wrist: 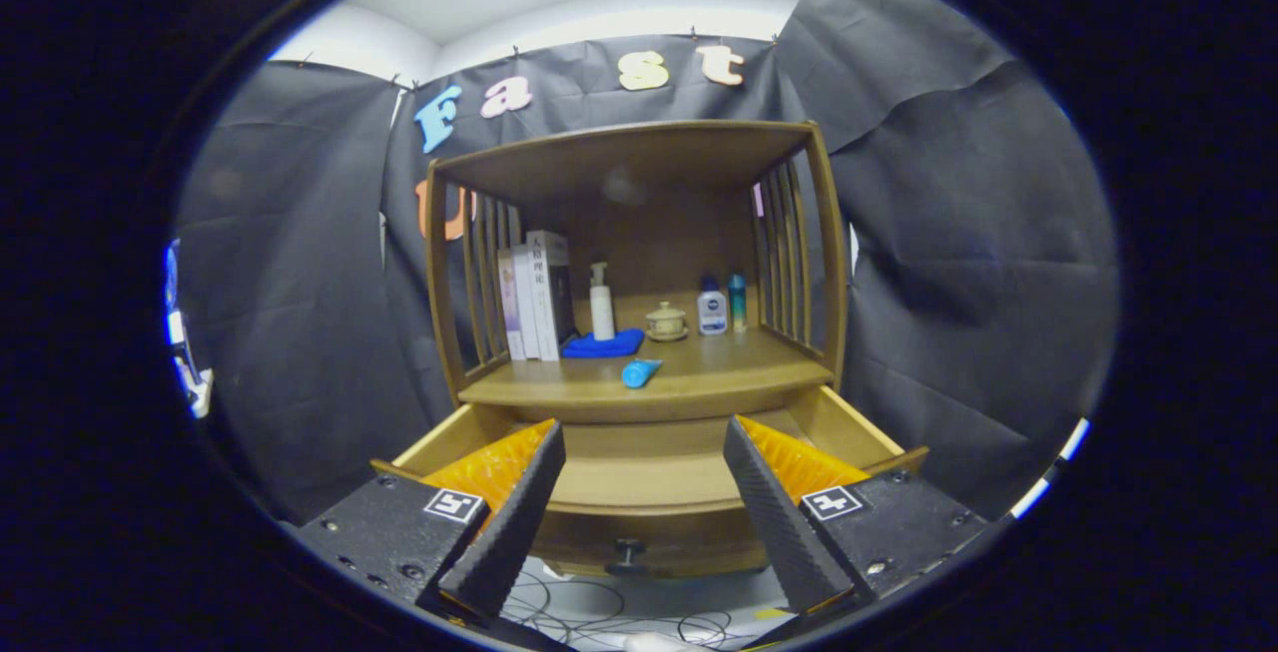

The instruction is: Pull open the drawer, take out the items inside it, and place them on the countertop above the cabinet.

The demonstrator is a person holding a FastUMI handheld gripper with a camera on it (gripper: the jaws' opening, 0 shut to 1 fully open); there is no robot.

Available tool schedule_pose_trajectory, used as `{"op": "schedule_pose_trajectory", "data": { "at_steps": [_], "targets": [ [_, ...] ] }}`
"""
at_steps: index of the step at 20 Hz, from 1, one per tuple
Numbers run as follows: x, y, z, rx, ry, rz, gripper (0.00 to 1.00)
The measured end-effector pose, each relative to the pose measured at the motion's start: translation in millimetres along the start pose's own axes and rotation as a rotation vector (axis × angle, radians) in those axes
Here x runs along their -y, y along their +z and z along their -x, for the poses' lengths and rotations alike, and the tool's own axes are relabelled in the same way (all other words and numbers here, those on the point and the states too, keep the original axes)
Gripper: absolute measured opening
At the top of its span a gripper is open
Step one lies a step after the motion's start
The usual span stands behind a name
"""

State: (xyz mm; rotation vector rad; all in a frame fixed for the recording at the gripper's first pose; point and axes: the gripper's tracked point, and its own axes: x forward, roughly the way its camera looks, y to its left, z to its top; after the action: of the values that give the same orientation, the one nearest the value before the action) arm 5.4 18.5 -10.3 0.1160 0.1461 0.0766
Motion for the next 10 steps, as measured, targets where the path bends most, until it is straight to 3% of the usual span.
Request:
{"op": "schedule_pose_trajectory", "data": {
  "at_steps": [10],
  "targets": [
    [-0.8,-94.6,-29.4,-0.114,-0.036,0.058,1.0]
  ]
}}
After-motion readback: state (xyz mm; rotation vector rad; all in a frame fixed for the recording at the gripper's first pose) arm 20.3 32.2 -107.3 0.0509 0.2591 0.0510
